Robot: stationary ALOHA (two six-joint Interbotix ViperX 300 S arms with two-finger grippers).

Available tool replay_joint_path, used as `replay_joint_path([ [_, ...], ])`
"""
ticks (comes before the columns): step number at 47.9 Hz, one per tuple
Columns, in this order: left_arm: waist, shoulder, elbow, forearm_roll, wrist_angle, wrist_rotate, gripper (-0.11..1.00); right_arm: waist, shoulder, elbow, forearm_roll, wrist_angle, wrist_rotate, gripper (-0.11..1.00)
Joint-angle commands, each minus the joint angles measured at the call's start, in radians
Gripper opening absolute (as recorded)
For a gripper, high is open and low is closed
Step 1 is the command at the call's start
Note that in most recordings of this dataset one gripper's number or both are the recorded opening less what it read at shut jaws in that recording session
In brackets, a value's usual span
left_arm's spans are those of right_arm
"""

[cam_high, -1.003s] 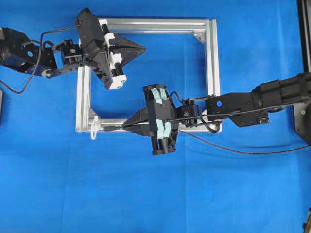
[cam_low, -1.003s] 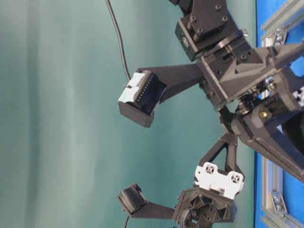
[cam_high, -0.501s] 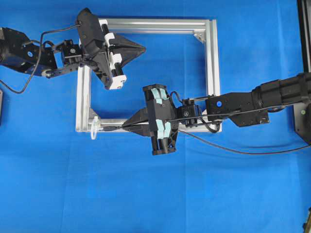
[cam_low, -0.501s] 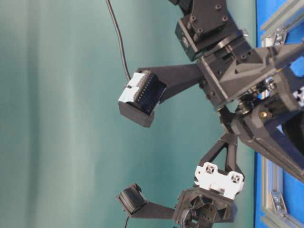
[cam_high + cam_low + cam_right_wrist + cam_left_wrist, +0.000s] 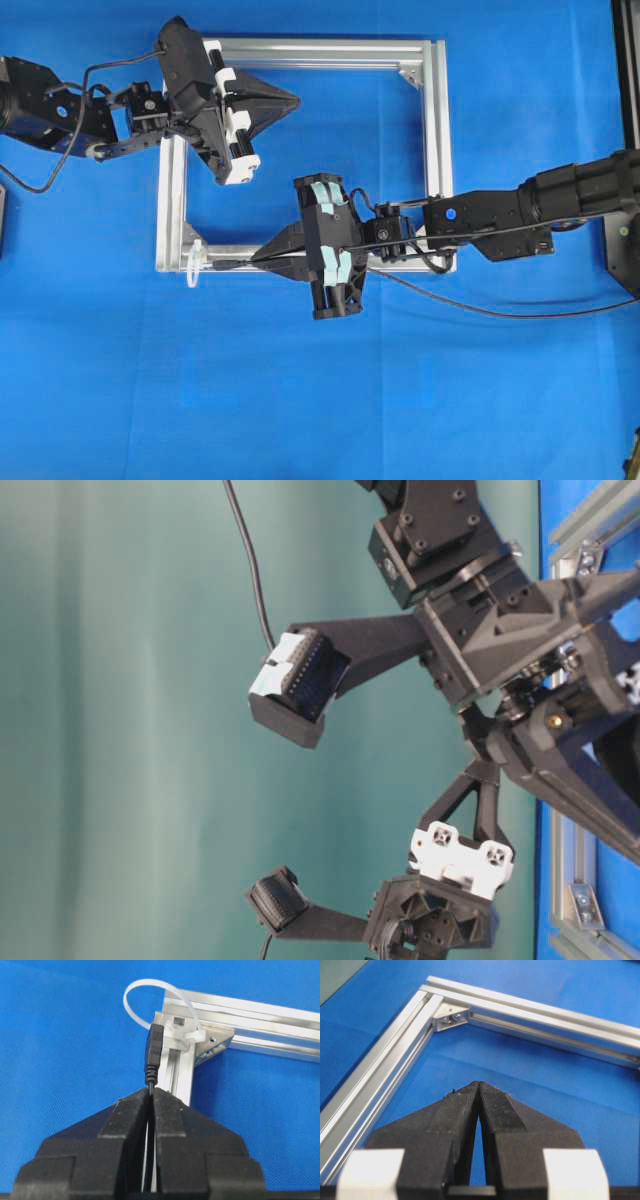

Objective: Insert the wire through the string loop located on the left side.

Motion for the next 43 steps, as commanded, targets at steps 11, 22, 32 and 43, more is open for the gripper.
replay_joint_path([
  [11,-0.003,-0.031,-0.008,0.003,-0.006,0.002,0.00,-0.002,-0.020,-0.020,0.003,-0.005,-0.002,-0.10],
  [22,-0.005,-0.031,-0.008,0.003,-0.005,0.002,0.00,-0.002,-0.020,-0.020,0.003,-0.005,-0.002,-0.10],
  [32,-0.006,-0.031,-0.008,0.002,-0.005,0.002,0.00,-0.002,-0.014,-0.028,0.003,-0.006,0.000,-0.10],
  [43,-0.009,-0.031,-0.008,0.002,-0.005,0.000,0.00,0.000,0.023,-0.071,0.003,-0.006,0.000,-0.10],
])
